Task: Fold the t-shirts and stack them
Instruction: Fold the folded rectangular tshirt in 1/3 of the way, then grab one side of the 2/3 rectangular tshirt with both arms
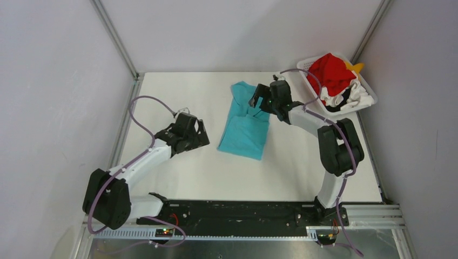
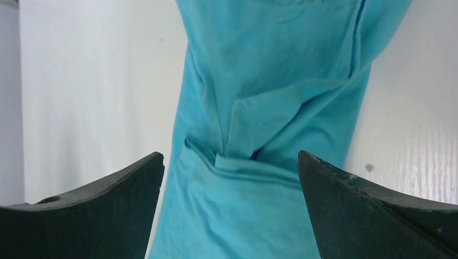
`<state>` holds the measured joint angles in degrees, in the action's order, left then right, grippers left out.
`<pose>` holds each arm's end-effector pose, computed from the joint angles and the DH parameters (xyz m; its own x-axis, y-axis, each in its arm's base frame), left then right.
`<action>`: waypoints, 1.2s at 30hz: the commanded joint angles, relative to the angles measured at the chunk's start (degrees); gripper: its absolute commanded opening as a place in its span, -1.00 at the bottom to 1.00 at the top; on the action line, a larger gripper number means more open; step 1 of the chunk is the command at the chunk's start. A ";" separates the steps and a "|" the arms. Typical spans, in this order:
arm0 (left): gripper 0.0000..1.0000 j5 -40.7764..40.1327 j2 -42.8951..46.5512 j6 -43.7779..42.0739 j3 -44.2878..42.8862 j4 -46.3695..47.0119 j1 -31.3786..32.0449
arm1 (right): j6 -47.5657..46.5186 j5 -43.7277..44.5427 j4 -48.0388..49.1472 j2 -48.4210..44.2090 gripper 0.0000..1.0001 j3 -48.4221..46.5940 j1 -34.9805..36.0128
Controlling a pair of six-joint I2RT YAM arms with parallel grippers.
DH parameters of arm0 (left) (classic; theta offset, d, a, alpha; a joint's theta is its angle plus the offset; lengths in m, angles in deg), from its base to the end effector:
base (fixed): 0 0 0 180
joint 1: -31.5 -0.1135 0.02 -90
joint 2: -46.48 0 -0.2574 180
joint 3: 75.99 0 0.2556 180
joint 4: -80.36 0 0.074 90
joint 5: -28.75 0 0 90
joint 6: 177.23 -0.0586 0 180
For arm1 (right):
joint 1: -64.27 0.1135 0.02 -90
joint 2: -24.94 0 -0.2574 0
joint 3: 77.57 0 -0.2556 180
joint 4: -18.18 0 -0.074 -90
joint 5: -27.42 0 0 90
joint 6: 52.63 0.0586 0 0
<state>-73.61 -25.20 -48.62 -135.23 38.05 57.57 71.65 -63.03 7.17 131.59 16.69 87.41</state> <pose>0.2430 -0.1049 0.1956 -0.7718 -0.3010 -0.5601 -0.2090 0.9520 -0.2236 0.4091 0.1753 0.1988 -0.6265 0.3447 -0.6990 -0.0559 0.8747 0.4815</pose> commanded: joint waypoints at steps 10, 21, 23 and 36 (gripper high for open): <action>0.79 22.95 -15.29 3.15 -4.83 11.91 0.35 | -7.61 -0.28 -15.95 -26.22 0.93 23.59 11.03; 0.17 23.18 -24.98 6.74 -6.96 13.56 2.37 | -1.14 2.64 -14.84 -23.76 0.83 29.65 15.35; 0.07 22.81 -25.34 6.76 -6.91 13.61 2.41 | -0.41 3.31 -14.52 -23.47 0.79 29.71 15.44; -0.89 22.19 -28.27 6.78 -7.49 13.66 2.50 | 2.52 1.31 -10.08 -19.83 0.15 31.47 15.73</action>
<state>-50.07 -51.69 -41.74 -141.48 52.50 59.77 72.83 -60.51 -5.64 109.89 47.77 102.73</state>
